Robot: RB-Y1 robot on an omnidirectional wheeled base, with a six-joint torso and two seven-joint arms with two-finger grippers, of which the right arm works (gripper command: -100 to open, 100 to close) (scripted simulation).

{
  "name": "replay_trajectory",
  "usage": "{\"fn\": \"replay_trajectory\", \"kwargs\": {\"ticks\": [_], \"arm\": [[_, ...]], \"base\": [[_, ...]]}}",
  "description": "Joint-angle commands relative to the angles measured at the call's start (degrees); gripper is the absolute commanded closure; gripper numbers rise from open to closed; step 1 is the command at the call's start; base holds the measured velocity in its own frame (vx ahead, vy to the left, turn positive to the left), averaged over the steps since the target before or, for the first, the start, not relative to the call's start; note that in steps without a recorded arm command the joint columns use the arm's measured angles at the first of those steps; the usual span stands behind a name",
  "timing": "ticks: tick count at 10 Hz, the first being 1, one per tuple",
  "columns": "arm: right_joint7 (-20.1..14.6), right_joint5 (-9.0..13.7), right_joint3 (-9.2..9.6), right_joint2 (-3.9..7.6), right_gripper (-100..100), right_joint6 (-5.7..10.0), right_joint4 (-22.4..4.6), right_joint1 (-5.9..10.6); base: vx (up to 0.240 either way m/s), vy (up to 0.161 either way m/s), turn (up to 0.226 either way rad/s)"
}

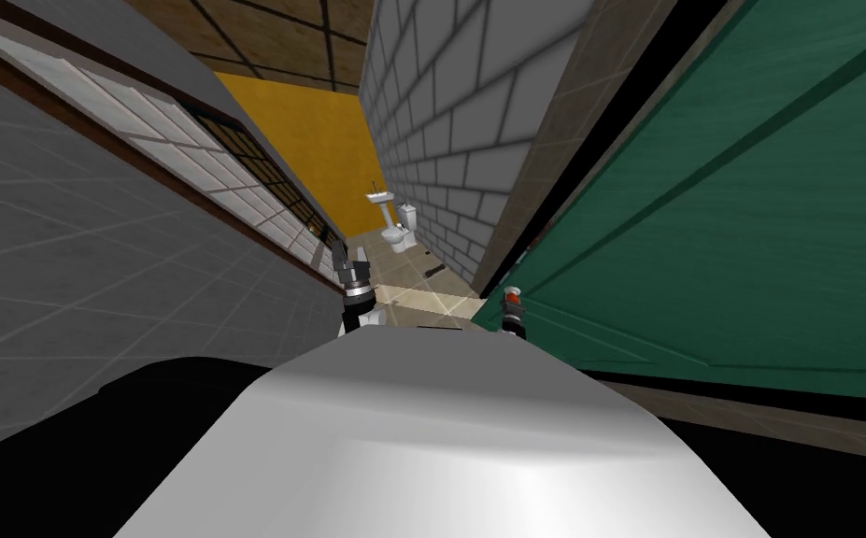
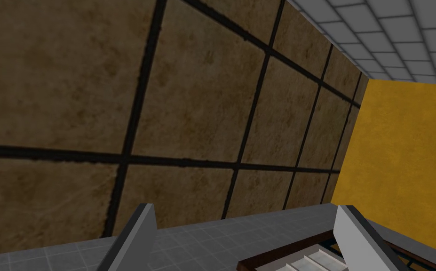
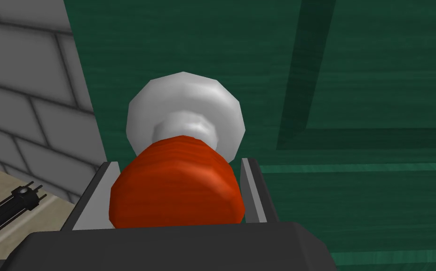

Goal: Pull the door open

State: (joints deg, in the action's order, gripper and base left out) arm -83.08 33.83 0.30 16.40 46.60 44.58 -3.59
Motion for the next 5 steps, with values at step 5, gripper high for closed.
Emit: {"fn": "replay_trajectory", "kwargs": {"ticks": [5], "arm": [[-2.6, -1.6, 3.03, 1.17, 100, 0.63, 0.6, -0.98]], "base": [[-0.225, -0.004, 0.083]]}}
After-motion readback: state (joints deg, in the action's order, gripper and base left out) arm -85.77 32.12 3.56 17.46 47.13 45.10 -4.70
